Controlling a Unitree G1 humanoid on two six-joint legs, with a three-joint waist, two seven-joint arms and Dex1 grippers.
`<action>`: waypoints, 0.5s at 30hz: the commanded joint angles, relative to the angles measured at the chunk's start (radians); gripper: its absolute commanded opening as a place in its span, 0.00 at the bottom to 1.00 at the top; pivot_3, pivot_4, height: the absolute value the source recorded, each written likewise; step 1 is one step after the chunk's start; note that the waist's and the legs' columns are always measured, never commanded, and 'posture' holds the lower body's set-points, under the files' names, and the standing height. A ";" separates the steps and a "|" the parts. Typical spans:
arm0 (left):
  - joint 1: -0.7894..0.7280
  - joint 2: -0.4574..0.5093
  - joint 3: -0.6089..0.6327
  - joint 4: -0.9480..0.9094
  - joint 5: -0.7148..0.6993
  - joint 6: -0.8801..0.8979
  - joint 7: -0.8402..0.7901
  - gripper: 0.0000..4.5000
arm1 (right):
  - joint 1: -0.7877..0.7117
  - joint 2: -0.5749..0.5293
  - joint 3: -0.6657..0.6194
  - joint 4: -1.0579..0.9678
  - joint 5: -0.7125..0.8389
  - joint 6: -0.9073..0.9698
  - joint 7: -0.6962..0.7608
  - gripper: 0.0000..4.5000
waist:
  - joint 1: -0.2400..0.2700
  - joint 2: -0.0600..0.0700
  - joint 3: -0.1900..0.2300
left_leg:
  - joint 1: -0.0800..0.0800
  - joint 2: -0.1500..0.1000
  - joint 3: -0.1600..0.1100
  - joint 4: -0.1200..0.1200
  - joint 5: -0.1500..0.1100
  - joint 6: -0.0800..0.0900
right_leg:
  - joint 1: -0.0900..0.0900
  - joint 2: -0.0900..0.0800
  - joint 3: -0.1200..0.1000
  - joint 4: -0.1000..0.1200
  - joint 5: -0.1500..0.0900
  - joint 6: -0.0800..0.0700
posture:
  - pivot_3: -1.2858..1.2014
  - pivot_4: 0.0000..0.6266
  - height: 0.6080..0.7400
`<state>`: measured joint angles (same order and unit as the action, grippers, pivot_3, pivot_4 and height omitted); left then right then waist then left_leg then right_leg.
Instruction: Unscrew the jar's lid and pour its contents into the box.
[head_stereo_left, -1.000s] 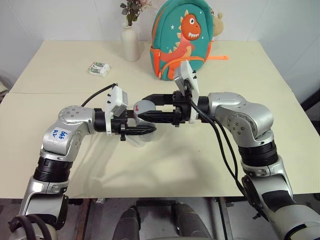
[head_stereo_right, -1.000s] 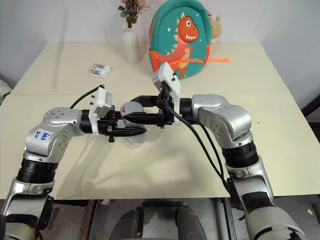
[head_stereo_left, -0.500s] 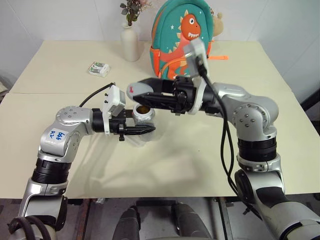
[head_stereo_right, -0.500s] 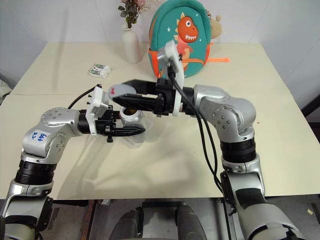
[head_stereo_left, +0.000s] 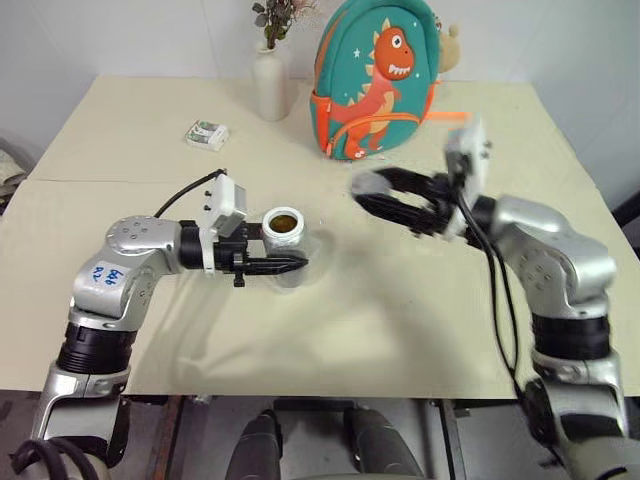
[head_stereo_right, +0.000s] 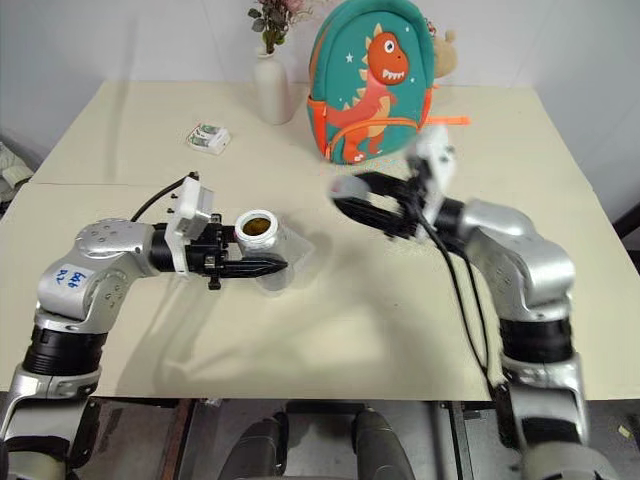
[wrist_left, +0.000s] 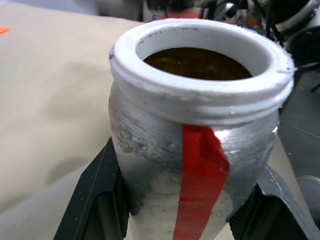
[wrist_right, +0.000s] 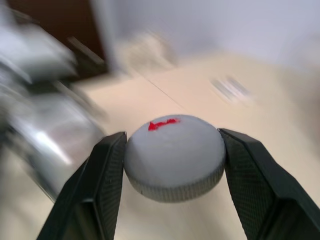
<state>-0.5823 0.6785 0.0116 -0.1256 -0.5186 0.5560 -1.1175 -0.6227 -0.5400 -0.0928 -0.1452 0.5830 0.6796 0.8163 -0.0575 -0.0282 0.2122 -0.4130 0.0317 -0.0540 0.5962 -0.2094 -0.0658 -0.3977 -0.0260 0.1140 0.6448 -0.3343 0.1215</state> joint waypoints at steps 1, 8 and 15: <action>-0.009 0.005 0.042 -0.045 -0.051 -0.010 -0.018 0.44 | 0.088 -0.005 -0.055 0.036 -0.029 -0.093 -0.008 0.60 | -0.003 0.000 0.000 | 0.000 0.000 0.001 0.000 0.000 0.000 | 0.000 0.000 0.001 0.000 0.000 0.000 | 0.52 0.24 1.00; -0.058 -0.001 0.079 -0.013 -0.083 -0.008 -0.011 0.44 | 0.194 0.064 -0.069 0.258 -0.096 -0.293 0.001 0.60 | -0.004 0.000 0.000 | 0.003 0.000 0.003 0.001 0.000 0.000 | 0.002 0.001 0.002 0.002 0.001 0.001 | 0.52 0.24 1.00; -0.064 0.009 0.093 -0.017 -0.101 0.008 -0.001 0.44 | 0.204 0.081 -0.069 0.338 -0.110 -0.357 0.019 0.73 | -0.003 0.000 0.000 | 0.004 0.000 0.003 0.002 0.000 0.000 | 0.002 0.000 0.003 0.002 0.001 0.002 | 0.52 0.24 1.00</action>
<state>-0.6419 0.6770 0.0738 -0.1301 -0.5967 0.5645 -1.1235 -0.4152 -0.4544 -0.1394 0.2107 0.4568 0.3369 0.8195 -0.0605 -0.0281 0.2124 -0.4091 0.0315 -0.0506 0.5980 -0.2089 -0.0659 -0.3952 -0.0255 0.1171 0.6472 -0.3332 0.1231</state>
